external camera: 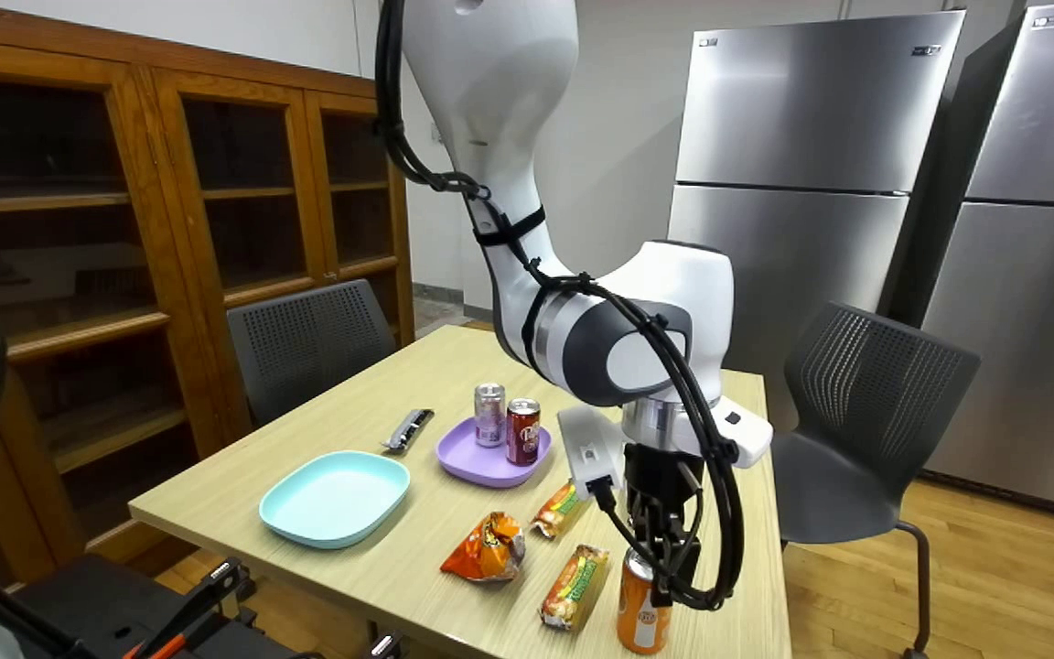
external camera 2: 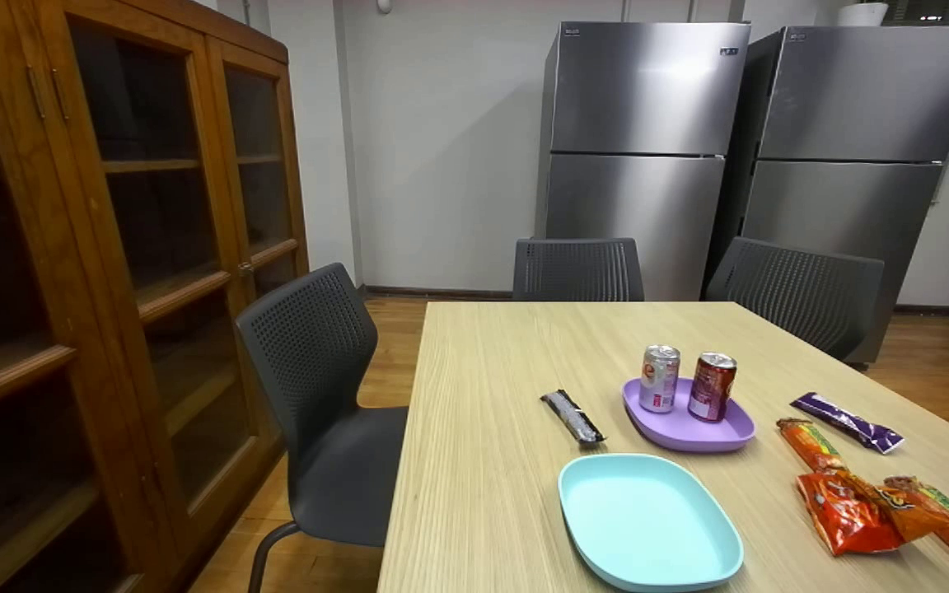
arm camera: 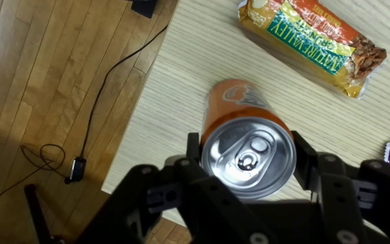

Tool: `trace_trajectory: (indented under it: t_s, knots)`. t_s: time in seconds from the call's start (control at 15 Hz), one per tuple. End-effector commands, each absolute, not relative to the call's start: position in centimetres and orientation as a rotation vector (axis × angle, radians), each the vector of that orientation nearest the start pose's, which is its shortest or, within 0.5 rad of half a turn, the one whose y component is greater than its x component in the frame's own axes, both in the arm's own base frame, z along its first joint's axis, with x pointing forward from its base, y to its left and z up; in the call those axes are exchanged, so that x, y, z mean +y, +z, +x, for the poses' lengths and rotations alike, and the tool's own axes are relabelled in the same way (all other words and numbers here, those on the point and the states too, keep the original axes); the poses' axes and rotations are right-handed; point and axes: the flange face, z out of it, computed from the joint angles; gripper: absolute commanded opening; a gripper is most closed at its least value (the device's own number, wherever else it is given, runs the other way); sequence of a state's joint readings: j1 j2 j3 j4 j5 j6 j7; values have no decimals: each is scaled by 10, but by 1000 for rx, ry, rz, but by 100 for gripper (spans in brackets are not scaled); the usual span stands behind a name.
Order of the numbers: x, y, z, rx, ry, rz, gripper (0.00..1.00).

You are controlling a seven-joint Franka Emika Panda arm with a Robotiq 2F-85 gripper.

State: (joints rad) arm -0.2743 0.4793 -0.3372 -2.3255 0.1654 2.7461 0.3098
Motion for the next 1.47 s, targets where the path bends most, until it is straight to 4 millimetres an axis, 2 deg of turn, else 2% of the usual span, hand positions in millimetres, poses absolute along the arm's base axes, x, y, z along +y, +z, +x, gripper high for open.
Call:
trace_trajectory:
  t_s: [0.0, 0.27, 0.6, 1.13, 1.4]
  knots:
    - [-308, 160, 406, 1551, 22, -2819, 39]
    - [-303, 181, 406, 1471, -29, -2852, 39]
    - [-287, 205, 405, 1281, -73, -2919, 39]
    - [-236, 230, 406, 836, -108, -3027, 39]
    - [-210, 235, 412, 633, -129, -3065, 39]
